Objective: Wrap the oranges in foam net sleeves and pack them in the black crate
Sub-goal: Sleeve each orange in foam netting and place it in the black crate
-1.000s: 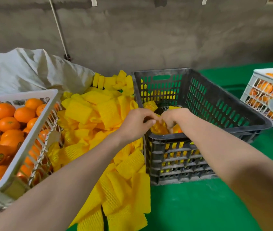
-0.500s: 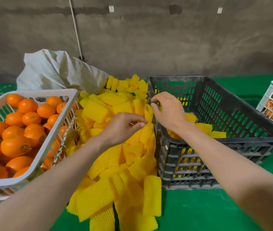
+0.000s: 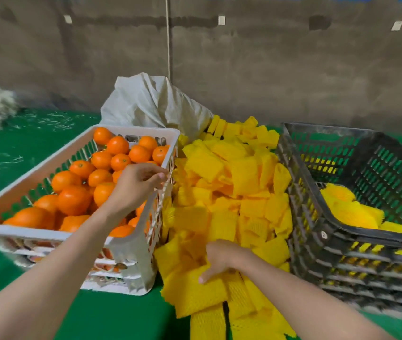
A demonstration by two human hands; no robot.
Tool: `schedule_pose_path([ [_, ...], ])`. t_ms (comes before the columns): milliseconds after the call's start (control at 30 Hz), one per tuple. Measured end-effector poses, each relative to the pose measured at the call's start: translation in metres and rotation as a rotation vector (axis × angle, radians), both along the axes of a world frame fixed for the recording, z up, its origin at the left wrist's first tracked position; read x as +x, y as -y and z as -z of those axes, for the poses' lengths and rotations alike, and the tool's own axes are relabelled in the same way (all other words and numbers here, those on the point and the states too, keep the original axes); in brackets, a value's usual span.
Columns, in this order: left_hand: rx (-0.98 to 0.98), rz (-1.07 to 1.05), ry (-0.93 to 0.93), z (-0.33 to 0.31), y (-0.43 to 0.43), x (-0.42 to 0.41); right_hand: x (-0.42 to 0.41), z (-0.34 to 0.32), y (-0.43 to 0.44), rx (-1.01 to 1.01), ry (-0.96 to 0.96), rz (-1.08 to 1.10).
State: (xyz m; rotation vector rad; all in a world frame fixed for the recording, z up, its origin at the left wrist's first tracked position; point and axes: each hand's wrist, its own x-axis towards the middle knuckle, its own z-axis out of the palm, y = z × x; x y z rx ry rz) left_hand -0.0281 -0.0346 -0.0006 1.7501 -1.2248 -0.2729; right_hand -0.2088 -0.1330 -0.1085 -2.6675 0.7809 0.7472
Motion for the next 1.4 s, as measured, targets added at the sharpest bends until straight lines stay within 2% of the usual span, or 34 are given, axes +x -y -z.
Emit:
schedule_pose_path([
  [200,0.025,-0.218,-0.053,0.005,-0.014,0.052,0.022,-0.006,0.006,-0.024,0.248,0.211],
  [300,0.134,-0.276,0.062,0.017,-0.012,0.075,0.029,-0.018,0.008,0.003,0.444,0.288],
  [367,0.311,-0.294,0.217,0.026,-0.007,0.088,0.033,-0.023,0.008,0.004,0.543,0.306],
  [433,0.592,-0.307,0.326,0.035,-0.006,0.098,0.037,-0.028,0.007,-0.008,0.62,0.312],
  [500,0.762,-0.281,0.332,0.043,-0.008,0.104,0.039,-0.032,0.006,-0.007,0.692,0.313],
  [567,0.746,-0.267,0.332,0.05,-0.01,0.109,0.039,-0.035,0.005,0.001,0.75,0.306],
  [667,0.585,-0.274,0.342,0.049,-0.014,0.11,0.036,-0.035,0.003,0.016,0.802,0.291],
  [733,0.443,-0.295,0.212,0.043,-0.016,0.104,0.032,-0.035,0.003,0.034,0.832,0.296],
  [833,0.175,-0.25,-0.101,0.027,-0.017,0.088,0.026,-0.04,0.006,0.042,0.857,0.3],
  [933,-0.028,-0.015,-0.487,0.004,-0.02,0.068,0.02,-0.055,0.009,0.16,0.967,0.372],
  [1033,-0.095,0.22,-0.749,-0.01,-0.019,0.045,0.015,-0.082,0.006,0.295,1.115,0.448],
  [1167,-0.07,0.378,-0.947,-0.012,-0.009,0.014,0.005,-0.115,-0.005,0.441,1.279,0.476],
  [1300,-0.029,0.326,-0.877,-0.004,0.001,-0.016,-0.008,-0.139,-0.013,0.515,1.327,0.404],
  [1400,-0.079,0.298,-0.928,0.0,0.006,-0.035,-0.015,-0.142,-0.015,0.648,1.352,0.389],
])
